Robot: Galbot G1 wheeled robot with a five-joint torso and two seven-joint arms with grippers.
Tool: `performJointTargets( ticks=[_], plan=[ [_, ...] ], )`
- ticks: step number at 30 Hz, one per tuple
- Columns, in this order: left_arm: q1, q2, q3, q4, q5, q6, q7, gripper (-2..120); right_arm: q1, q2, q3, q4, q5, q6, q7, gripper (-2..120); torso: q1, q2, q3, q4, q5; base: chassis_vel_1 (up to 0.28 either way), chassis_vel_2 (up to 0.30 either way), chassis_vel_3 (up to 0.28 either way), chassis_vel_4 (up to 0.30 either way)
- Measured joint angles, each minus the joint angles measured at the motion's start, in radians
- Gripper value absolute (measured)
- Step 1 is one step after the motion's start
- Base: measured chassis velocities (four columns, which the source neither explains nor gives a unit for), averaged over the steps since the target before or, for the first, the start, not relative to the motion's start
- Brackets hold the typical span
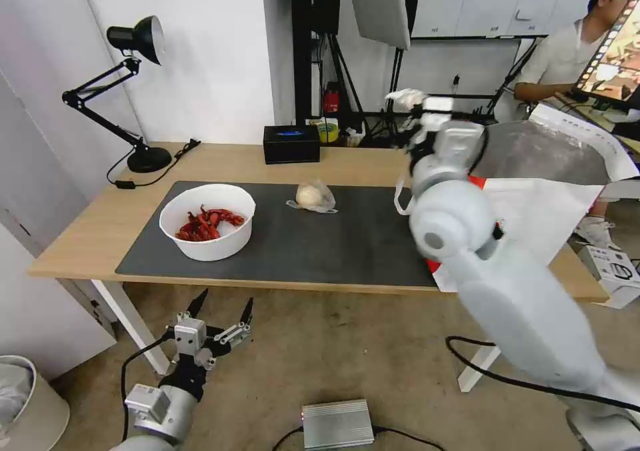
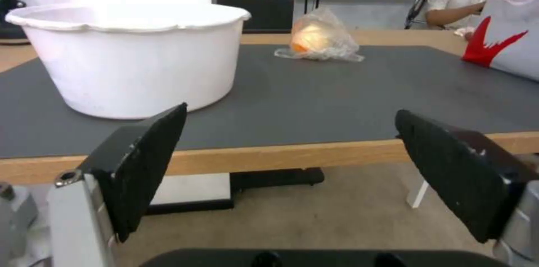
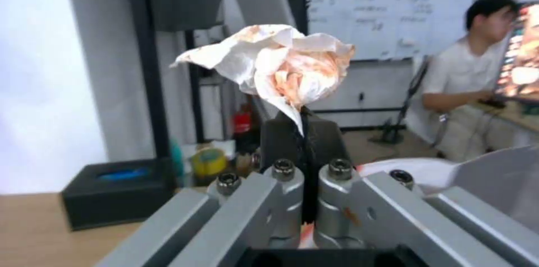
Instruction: Pick up the trash from the table and place it into the takeout bag.
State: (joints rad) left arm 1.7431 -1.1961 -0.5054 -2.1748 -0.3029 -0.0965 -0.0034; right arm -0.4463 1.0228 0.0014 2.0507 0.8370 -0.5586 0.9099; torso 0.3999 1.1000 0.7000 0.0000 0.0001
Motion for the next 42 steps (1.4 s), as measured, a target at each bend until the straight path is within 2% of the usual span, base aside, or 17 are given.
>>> performJointTargets(
  ticks=[6, 11, 19, 36, 38, 39, 41, 42],
  plan=[
    [0.004, -0.008, 0.007, -0.002, 0.007, 0.0, 0.0, 100, -0.042, -0.067, 0.061, 0.024, 0.013, 0.0, -0.017, 0, 0.0, 0.0, 0.0, 0.0, 0.0, 0.0, 0.0, 0.0, 0.0],
    [0.005, -0.008, 0.008, -0.002, 0.009, -0.004, 0.012, 100, -0.075, -0.101, 0.119, 0.031, 0.076, -0.001, -0.022, 0, 0.0, 0.0, 0.0, -0.0001, 0.0001, 0.0, 0.0, 0.0, 0.0],
    [0.001, -0.006, 0.014, -0.003, 0.009, -0.007, 0.016, 100, -0.094, -0.137, 0.159, 0.031, 0.141, -0.005, -0.005, 0, 0.0, 0.0, 0.0, 0.0, 0.0, 0.0, 0.0, 0.0, 0.0],
    [-0.018, -0.006, 0.036, 0.013, 0.015, -0.006, 0.018, 100, -0.189, -0.137, 0.196, 0.064, 0.178, -0.006, 0.044, 0, 0.0, 0.0, 0.0, 0.0, -0.0002, 0.0, 0.0, 0.0, 0.0],
    [-0.019, -0.005, 0.036, 0.013, 0.014, -0.006, 0.018, 100, -0.2, -0.134, 0.199, 0.069, 0.18, -0.005, 0.05, 10, 0.0, 0.0, 0.0, 0.0, -0.0001, 0.0, 0.0, 0.0, 0.0],
    [-0.019, -0.005, 0.036, 0.013, 0.014, -0.006, 0.018, 100, -0.2, -0.134, 0.199, 0.069, 0.18, -0.005, 0.05, 10, 0.0, 0.0, 0.0, 0.0, -0.0001, 0.0, 0.0, 0.0, 0.0],
    [-0.019, -0.003, 0.033, 0.013, 0.013, -0.006, 0.018, 100, -0.202, -0.132, 0.201, 0.076, 0.189, -0.004, 0.053, 21, 0.0, 0.0, 0.0, 0.0, -0.0001, 0.0, 0.0, 0.0, 0.0],
    [-0.019, -0.003, 0.033, 0.013, 0.013, -0.006, 0.018, 100, -0.202, -0.132, 0.201, 0.076, 0.189, -0.004, 0.053, 21, 0.0, 0.0, 0.0, 0.0, -0.0001, 0.0, 0.0, 0.0, 0.0]
  ],
)
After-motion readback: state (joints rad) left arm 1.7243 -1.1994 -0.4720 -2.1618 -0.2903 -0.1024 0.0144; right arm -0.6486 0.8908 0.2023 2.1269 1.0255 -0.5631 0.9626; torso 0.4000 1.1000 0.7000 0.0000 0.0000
